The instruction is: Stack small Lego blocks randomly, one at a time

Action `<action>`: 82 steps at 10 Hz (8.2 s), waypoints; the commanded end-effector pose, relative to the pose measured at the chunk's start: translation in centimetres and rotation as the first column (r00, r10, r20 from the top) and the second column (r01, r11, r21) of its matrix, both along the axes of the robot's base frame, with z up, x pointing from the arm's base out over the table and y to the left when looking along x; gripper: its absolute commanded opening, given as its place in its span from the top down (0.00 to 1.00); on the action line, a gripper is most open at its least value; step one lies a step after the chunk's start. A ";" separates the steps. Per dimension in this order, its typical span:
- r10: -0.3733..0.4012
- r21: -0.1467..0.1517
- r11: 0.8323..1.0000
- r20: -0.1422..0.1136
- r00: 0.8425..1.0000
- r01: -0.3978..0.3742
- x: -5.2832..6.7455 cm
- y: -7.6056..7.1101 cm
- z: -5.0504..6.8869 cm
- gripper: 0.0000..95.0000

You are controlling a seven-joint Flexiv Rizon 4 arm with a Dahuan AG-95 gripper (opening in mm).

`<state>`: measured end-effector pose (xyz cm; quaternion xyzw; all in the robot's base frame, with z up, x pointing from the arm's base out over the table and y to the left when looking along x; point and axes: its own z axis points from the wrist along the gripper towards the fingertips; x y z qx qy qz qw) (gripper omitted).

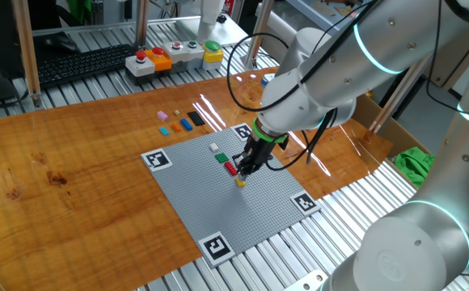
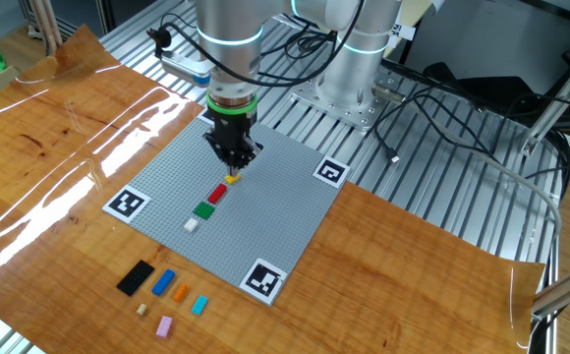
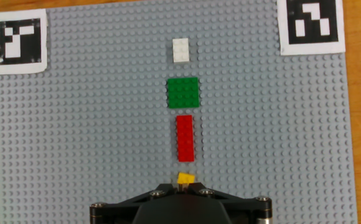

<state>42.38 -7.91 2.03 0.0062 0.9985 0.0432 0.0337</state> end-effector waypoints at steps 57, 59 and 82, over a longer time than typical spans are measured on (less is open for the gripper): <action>-0.019 -0.019 1.000 0.020 1.000 0.020 -0.4 -0.5 -1.3 0.80; -0.022 -0.019 1.000 0.021 1.000 0.022 -0.4 -0.5 -1.3 0.80; -0.058 -0.007 0.998 0.005 0.998 0.058 -0.5 -0.4 -1.2 0.80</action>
